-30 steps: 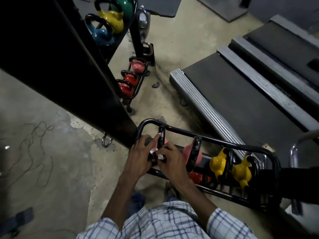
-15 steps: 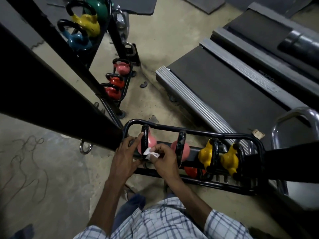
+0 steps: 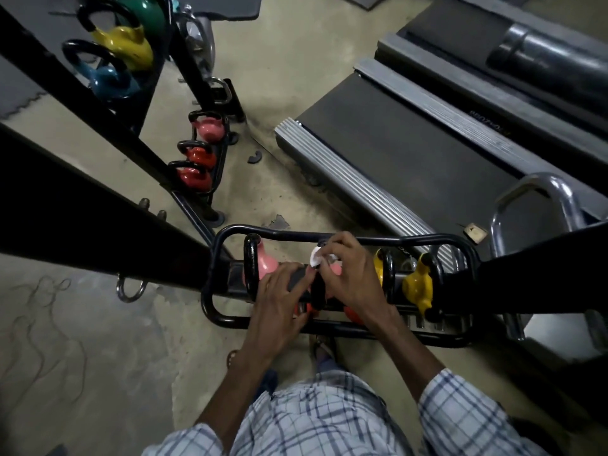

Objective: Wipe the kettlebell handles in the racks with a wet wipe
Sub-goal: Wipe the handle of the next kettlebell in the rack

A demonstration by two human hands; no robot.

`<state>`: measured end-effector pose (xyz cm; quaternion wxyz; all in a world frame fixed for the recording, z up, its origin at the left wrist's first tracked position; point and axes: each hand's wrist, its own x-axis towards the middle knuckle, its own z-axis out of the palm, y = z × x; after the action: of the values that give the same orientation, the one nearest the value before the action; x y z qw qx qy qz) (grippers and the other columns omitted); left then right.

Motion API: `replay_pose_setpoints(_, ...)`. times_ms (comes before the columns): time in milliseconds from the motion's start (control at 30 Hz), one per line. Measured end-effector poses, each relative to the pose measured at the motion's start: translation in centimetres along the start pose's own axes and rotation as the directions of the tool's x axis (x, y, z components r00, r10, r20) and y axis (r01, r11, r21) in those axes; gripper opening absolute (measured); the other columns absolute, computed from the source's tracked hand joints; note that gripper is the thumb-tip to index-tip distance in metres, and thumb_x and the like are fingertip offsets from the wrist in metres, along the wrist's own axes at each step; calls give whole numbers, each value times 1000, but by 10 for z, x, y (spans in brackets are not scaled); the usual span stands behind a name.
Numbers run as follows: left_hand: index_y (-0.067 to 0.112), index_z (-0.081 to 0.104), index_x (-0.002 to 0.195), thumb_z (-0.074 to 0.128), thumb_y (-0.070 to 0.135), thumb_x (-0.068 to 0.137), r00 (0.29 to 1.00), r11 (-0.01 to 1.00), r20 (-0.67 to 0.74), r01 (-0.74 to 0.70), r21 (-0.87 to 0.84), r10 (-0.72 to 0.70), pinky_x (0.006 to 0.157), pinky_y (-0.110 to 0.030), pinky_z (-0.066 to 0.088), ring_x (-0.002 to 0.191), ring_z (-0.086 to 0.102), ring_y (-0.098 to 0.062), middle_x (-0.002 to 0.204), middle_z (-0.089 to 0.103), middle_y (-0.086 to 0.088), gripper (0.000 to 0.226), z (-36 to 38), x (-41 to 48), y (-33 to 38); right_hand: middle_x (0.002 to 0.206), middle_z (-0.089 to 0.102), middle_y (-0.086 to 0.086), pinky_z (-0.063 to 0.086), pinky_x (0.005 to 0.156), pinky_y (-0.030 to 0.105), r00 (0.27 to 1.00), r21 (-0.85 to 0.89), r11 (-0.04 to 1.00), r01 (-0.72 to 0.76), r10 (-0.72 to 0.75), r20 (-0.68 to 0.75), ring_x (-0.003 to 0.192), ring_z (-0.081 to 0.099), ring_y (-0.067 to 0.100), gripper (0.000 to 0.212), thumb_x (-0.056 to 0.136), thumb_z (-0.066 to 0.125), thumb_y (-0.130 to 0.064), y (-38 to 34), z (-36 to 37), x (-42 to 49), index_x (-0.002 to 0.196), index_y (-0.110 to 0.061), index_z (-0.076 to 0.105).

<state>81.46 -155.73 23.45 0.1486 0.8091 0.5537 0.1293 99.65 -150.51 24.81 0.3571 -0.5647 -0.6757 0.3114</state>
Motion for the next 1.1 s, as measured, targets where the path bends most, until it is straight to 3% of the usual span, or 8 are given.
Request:
replay_pose_setpoints(133,27,46,148,81,30,74,999,999,-15,32,-8,-32,105,-37,34,131,46,-25,138,49,-6,82,4,1,1,97,64,-5,50,76,19,1000,22,1000,-11,11,-8,88,61,5,14,85,68,-7,2,3,-1,96,-15,73)
replay_pose_setpoints(233,27,46,148,84,33,74,998,998,-15,61,1,-61,105,-38,37,130,47,-24,137,50,-6,84,5,1,4,91,67,-9,49,71,12,976,81,974,-213,215,-19,83,63,-3,19,81,73,-10,9,6,20,98,-17,74)
replay_pose_setpoints(333,28,50,145,87,35,69,996,996,-13,90,8,-90,105,-38,36,125,49,-24,133,52,-6,85,5,5,6,71,64,-16,39,58,5,936,119,928,-353,352,27,65,58,-13,2,80,79,-16,13,1,48,82,-17,79)
replay_pose_setpoints(467,30,51,144,88,37,65,995,995,-6,100,10,-100,106,-36,35,123,47,-22,132,50,-3,88,6,2,9,50,58,-11,40,53,22,856,87,860,-502,480,192,48,51,-3,30,82,77,-13,29,1,77,55,-25,69)
replay_pose_setpoints(600,32,48,145,88,36,67,993,993,-5,119,10,-119,105,-32,33,122,49,-21,130,50,-3,88,10,-4,9,84,75,13,51,62,32,747,59,767,-639,599,289,74,63,16,12,78,81,-13,45,7,89,81,-1,79)
replay_pose_setpoints(733,33,48,145,87,34,68,991,991,-3,136,7,-136,105,-35,36,122,49,-21,130,50,-3,87,11,-5,8,66,69,-5,50,62,26,836,92,841,-533,507,211,61,62,4,13,80,79,-18,30,0,74,68,-21,76)
replay_pose_setpoints(867,29,50,141,83,30,69,990,991,-32,135,-16,-136,105,-39,40,123,50,-23,132,51,-4,79,11,-2,11,63,66,-24,40,58,3,933,189,914,-359,349,87,65,61,-15,5,81,81,-14,0,-5,34,79,-11,77)
replay_pose_setpoints(1100,18,47,136,81,29,72,969,972,-132,191,-135,-208,104,-45,41,125,50,-24,135,53,-2,72,10,0,11,98,58,-6,47,72,12,995,8,995,-96,96,26,84,59,4,13,79,73,-9,-4,20,-39,87,-19,74)
